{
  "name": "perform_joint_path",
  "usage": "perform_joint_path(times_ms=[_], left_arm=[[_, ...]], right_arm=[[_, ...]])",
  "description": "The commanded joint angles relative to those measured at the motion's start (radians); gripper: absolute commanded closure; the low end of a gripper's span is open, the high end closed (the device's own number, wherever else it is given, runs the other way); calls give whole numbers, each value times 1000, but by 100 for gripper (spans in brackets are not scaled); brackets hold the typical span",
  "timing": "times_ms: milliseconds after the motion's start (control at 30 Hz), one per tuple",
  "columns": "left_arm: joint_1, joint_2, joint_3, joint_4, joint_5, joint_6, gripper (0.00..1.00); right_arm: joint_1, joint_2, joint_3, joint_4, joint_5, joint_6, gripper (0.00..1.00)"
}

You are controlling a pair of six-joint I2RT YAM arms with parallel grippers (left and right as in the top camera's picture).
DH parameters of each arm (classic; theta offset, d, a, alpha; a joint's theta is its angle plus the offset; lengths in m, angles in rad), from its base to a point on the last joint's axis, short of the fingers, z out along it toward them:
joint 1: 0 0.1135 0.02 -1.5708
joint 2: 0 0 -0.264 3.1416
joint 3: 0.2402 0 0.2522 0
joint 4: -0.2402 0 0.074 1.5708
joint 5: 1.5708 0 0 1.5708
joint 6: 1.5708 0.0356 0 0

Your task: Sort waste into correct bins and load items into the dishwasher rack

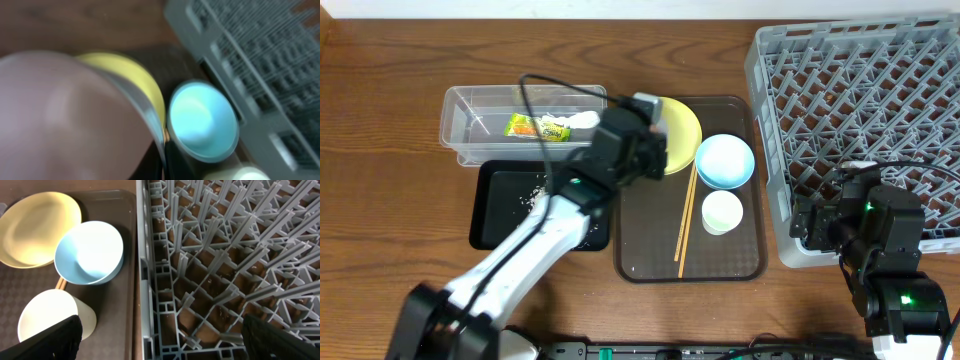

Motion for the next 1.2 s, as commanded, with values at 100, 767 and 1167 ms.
perform_joint_path(times_ms=[100,767,1167], left_arm=[[-26,192,15,159,-197,23,94],[-27,92,15,100,111,-5,31],[-113,27,-16,-220,181,-224,25]], right_arm=[[-16,-1,18,0,-7,13,1],[-16,-1,18,6,-6,13,1],[-16,-1,18,6,-7,13,1]])
